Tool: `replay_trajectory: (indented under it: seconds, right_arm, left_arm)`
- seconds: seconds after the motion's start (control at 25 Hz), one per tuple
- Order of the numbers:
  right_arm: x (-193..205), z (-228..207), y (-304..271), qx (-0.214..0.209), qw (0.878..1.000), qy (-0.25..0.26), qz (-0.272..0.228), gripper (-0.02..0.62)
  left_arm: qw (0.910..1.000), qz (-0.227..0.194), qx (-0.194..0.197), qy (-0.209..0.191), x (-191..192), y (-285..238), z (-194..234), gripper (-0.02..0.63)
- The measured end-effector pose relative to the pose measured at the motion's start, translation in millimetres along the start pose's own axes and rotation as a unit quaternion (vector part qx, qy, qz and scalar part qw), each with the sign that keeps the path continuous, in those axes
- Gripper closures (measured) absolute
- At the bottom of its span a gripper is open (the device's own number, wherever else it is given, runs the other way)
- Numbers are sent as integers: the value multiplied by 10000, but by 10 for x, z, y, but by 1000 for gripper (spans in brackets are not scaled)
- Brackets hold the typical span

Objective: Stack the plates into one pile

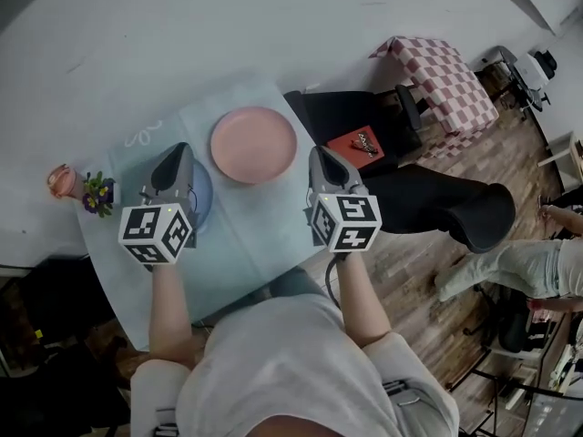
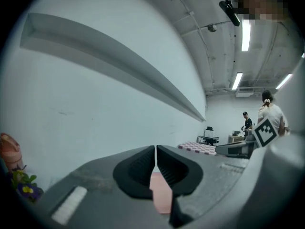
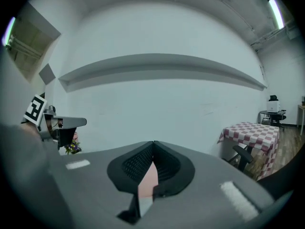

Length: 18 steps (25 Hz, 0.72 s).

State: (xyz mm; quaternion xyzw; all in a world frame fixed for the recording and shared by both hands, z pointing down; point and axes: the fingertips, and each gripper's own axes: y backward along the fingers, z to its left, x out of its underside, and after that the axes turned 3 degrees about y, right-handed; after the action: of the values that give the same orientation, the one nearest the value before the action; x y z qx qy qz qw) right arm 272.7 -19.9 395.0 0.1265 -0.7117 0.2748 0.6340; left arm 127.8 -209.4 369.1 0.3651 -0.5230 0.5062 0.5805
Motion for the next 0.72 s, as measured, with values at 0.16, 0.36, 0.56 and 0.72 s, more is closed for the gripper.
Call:
replay_trajectory:
  seconds: [0.16,0.36,0.56,0.72]
  right_arm:
    - [118,-135,-323,-157,9993,-97,332,595]
    - [360,-304,-706,-286,9957,-305,821,595]
    - [678,-481,-998,-353,9894,-455,1333,589]
    - [960,-585,-1191,-411,9825,-596,1714,575]
  left_arm:
    - [9991,399,-85,152,204,-323,98,601]
    - [9952,904,-219,301,510,-707,250,587]
    - [9882,1452,-341,355,846,-1047,368,560]
    - [9807,1862,-444,408,1122,-1297,475,536]
